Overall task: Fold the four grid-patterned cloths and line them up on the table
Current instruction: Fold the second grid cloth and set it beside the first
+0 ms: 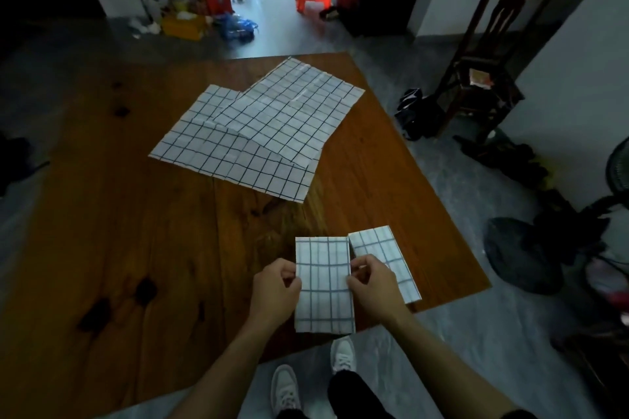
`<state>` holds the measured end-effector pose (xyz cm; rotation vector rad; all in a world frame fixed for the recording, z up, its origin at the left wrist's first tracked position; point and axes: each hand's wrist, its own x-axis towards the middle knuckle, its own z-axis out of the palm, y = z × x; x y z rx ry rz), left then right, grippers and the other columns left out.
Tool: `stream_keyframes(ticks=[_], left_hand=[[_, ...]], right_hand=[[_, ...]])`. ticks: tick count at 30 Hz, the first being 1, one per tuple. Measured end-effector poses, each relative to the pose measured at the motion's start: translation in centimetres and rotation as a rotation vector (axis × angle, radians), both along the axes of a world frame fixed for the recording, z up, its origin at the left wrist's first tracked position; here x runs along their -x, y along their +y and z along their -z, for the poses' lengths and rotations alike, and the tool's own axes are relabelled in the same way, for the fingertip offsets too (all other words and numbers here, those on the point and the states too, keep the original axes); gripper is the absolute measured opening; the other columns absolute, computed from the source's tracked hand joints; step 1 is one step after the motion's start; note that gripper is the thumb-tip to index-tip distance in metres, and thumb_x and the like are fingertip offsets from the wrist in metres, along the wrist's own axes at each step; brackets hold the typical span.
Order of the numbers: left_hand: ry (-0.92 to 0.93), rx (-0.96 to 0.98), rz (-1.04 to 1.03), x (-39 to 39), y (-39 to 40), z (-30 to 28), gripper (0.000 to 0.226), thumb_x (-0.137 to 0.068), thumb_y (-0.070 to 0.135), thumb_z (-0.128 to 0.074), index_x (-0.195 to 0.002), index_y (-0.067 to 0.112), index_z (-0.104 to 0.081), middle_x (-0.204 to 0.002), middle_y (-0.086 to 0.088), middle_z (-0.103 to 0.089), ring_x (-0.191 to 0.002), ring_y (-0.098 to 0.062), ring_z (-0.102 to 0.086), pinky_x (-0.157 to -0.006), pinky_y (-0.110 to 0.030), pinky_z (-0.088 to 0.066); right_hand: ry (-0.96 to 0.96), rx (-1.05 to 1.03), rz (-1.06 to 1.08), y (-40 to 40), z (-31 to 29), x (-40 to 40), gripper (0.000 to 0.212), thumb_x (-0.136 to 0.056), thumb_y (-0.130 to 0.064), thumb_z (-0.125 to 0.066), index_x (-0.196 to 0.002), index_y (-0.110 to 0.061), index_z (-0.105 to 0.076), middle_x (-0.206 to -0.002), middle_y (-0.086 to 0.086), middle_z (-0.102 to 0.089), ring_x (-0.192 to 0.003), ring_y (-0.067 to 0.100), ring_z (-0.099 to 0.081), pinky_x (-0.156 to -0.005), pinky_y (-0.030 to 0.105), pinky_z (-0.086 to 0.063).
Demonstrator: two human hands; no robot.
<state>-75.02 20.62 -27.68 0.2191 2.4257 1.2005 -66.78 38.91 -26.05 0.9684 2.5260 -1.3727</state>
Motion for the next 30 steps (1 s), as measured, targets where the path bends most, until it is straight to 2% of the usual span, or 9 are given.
stream_keyframes(ticks=[5,9,13,15,18,21,24,26,30], left_hand=[[-0.006,0.038,-0.06,0.6,1.1,0.8,0.015,-0.087,0.014,-0.071,-0.099,0.02,-0.065,-0.093,0.011,-0.065,-0.087,0.0,-0.06,-0.066,-0.013,-0.046],[0.004,0.08,-0.069,0.9,2.5,0.8,0.017,-0.086,0.014,-0.071,-0.097,0.022,-0.061,-0.091,0.012,-0.062,-0.086,-0.001,-0.06,-0.069,-0.016,-0.049],[-0.027,0.18,-0.078,0.8,2.7,0.9,0.018,-0.088,0.017,-0.069,-0.103,0.02,-0.059,-0.09,0.013,-0.058,-0.083,-0.001,-0.059,-0.061,-0.013,-0.046],[-0.011,0.237,-0.093,0.6,2.6,0.9,0.019,-0.089,0.02,-0.069,-0.105,0.02,-0.059,-0.09,0.012,-0.058,-0.079,0.001,-0.057,-0.06,-0.013,-0.044],[0.007,0.29,-0.171,0.3,2.5,0.5,0.02,-0.089,0.019,-0.068,-0.107,0.019,-0.061,-0.09,0.012,-0.058,-0.081,0.0,-0.057,-0.065,-0.016,-0.049],[0.004,0.302,-0.246,-0.2,2.7,0.0,0.019,-0.089,0.02,-0.067,-0.108,0.019,-0.063,-0.092,0.01,-0.06,-0.083,-0.002,-0.06,-0.072,-0.023,-0.056],[0.014,0.315,-0.251,-0.7,3.0,-0.6,0.02,-0.09,0.022,-0.067,-0.109,0.02,-0.063,-0.093,0.012,-0.06,-0.084,0.0,-0.059,-0.069,-0.019,-0.052],[0.021,0.31,-0.253,-1.3,2.9,-1.2,0.019,-0.091,0.023,-0.066,-0.109,0.021,-0.062,-0.094,0.013,-0.061,-0.084,0.001,-0.059,-0.067,-0.014,-0.048],[0.04,0.264,-0.317,-2.3,1.5,-2.8,0.015,-0.091,0.023,-0.066,-0.105,0.027,-0.062,-0.094,0.012,-0.063,-0.083,-0.001,-0.061,-0.066,-0.016,-0.052]], right_hand=[[-0.035,0.033,-0.078,2.3,1.4,1.8,0.021,-0.089,-0.016,-0.067,-0.106,-0.024,-0.057,-0.094,-0.008,-0.062,-0.086,0.003,-0.06,-0.064,0.016,-0.048],[-0.046,0.036,-0.133,4.1,2.0,3.4,0.023,-0.089,-0.012,-0.067,-0.106,-0.023,-0.056,-0.093,-0.006,-0.062,-0.085,0.006,-0.061,-0.068,0.021,-0.055],[-0.155,0.014,-0.28,5.8,2.9,4.2,0.019,-0.086,-0.018,-0.071,-0.099,-0.024,-0.058,-0.096,-0.004,-0.062,-0.088,0.008,-0.062,-0.077,0.029,-0.058],[-0.183,0.008,-0.354,6.6,3.0,4.4,0.013,-0.089,-0.021,-0.069,-0.096,-0.024,-0.059,-0.097,-0.004,-0.061,-0.089,0.009,-0.062,-0.075,0.026,-0.057],[-0.111,-0.004,-0.413,7.7,3.0,4.8,0.006,-0.093,-0.021,-0.062,-0.096,-0.024,-0.058,-0.094,-0.006,-0.06,-0.086,0.006,-0.06,-0.071,0.022,-0.054],[-0.026,0.016,-0.415,8.5,2.9,5.5,0.004,-0.094,-0.02,-0.06,-0.091,-0.023,-0.059,-0.091,-0.005,-0.06,-0.083,0.007,-0.06,-0.072,0.024,-0.054],[0.014,0.061,-0.398,8.9,2.6,6.3,0.007,-0.093,-0.018,-0.06,-0.087,-0.022,-0.06,-0.089,-0.002,-0.061,-0.082,0.011,-0.061,-0.076,0.031,-0.057],[0.04,0.073,-0.394,8.9,2.4,6.4,0.005,-0.093,-0.019,-0.06,-0.089,-0.023,-0.06,-0.089,-0.004,-0.062,-0.082,0.01,-0.061,-0.074,0.029,-0.056],[0.065,0.099,-0.387,7.7,2.1,6.0,0.005,-0.093,-0.021,-0.062,-0.098,-0.021,-0.064,-0.093,-0.006,-0.064,-0.086,0.009,-0.063,-0.071,0.025,-0.054]])
